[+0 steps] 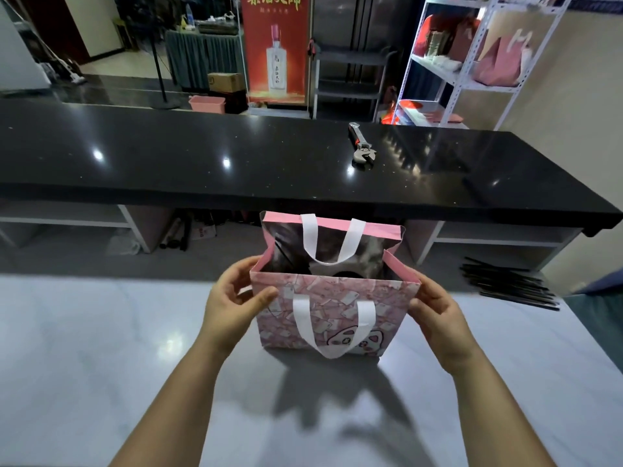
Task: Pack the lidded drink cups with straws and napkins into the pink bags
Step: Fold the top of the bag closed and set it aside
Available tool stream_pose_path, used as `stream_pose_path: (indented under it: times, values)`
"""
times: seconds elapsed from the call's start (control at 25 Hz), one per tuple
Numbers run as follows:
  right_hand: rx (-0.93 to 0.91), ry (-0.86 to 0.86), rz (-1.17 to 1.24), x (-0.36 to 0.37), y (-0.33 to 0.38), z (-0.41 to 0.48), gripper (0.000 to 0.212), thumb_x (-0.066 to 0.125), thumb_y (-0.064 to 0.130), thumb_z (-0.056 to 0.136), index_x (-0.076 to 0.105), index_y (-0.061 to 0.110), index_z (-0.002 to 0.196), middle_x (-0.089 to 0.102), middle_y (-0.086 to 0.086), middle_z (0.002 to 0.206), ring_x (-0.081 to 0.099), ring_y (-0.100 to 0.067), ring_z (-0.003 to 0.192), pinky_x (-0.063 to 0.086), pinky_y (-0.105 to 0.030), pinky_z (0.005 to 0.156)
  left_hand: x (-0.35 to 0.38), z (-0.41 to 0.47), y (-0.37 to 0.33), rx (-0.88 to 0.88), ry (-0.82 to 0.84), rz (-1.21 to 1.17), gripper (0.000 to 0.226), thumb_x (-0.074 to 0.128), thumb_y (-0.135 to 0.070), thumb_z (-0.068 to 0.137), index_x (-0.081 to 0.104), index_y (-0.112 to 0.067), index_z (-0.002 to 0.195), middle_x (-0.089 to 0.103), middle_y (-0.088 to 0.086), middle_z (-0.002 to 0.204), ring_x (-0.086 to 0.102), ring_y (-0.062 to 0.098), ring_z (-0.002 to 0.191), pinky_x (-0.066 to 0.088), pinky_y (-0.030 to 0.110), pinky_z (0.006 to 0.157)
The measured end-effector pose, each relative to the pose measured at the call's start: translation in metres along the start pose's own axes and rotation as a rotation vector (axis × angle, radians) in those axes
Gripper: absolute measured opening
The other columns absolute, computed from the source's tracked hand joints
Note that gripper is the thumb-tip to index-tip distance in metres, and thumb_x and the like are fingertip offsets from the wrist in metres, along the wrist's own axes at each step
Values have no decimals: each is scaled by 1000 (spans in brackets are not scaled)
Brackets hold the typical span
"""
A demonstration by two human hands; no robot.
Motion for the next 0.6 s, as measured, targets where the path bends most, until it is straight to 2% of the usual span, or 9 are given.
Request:
stream_pose_path:
  times: [0.08, 0.16, 0.2, 0.24, 0.28, 0.32, 0.4, 0.48, 0.6]
  values:
    - [9, -47, -12, 12, -4, 1, 48, 76, 23, 75, 63, 16, 121, 72, -5, 107, 67, -20, 101, 56, -35, 85, 8, -2, 12, -51, 1, 57, 46, 79, -11, 72, 64, -18, 116, 72, 2, 101, 68, 11, 93, 54, 19, 71]
    - [21, -178, -25, 18, -6, 4, 24, 67, 13, 81, 66, 13, 105, 75, -3, 93, 68, -22, 91, 59, -32, 75, 13, -2, 14, -63, -58, 58, 30, 74, -7, 79, 68, -18, 107, 74, -1, 95, 69, 12, 90, 54, 19, 69]
    - [21, -215, 5, 20, -8, 4, 21, 68, 18, 81, 66, 13, 101, 75, -3, 91, 68, -23, 89, 58, -30, 70, 14, -2, 14, -69, -82, 33, 24, 70, -7, 82, 68, -19, 104, 74, -2, 93, 68, 12, 89, 54, 19, 70]
    - [14, -235, 33, 21, -10, 3, 27, 72, 29, 79, 67, 13, 100, 75, -4, 93, 69, -24, 89, 57, -29, 69, 12, -2, 15, -70, -99, -1, 22, 68, -9, 84, 69, -19, 104, 74, -1, 93, 68, 12, 89, 55, 21, 71]
    - [9, -238, 37, 22, -11, 1, 36, 75, 38, 75, 68, 13, 101, 74, -6, 96, 69, -23, 90, 57, -30, 70, 10, -3, 15, -67, -97, -31, 22, 67, -13, 85, 69, -17, 106, 74, 1, 94, 68, 13, 90, 55, 23, 73]
    - [8, -237, 37, 21, -11, 0, 37, 73, 39, 77, 68, 13, 102, 74, -8, 99, 70, -23, 92, 56, -32, 73, 9, -6, 14, -58, -82, -43, 24, 66, -18, 84, 68, -16, 108, 74, 2, 95, 68, 13, 90, 55, 25, 74]
    - [20, -239, 53, 21, -13, -2, 19, 60, 23, 90, 67, 13, 104, 73, -7, 102, 69, -21, 95, 56, -34, 79, 10, -12, 6, -22, -48, -5, 21, 64, -18, 84, 69, -16, 104, 73, 1, 93, 67, 12, 89, 55, 24, 75]
    - [11, -246, 50, 23, -12, -4, 15, 51, 15, 95, 64, 14, 103, 72, -5, 100, 68, -19, 94, 56, -30, 81, 11, -20, -4, 38, -49, 57, 13, 63, -13, 87, 71, -16, 96, 74, -2, 90, 67, 11, 87, 55, 22, 74]
    - [-32, -257, 3, 28, -12, -7, 13, 51, 8, 96, 59, 17, 89, 67, -2, 89, 63, -16, 85, 55, -26, 76, 5, -28, -7, 91, -181, 34, 10, 65, -10, 85, 72, -17, 88, 74, -4, 86, 68, 9, 83, 55, 21, 74]
Point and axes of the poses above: each hand's wrist, its own z-axis towards the middle knuckle, its own x-axis out of the palm, y = z × x, the point moved 8 cm from there along z, towards the middle knuckle
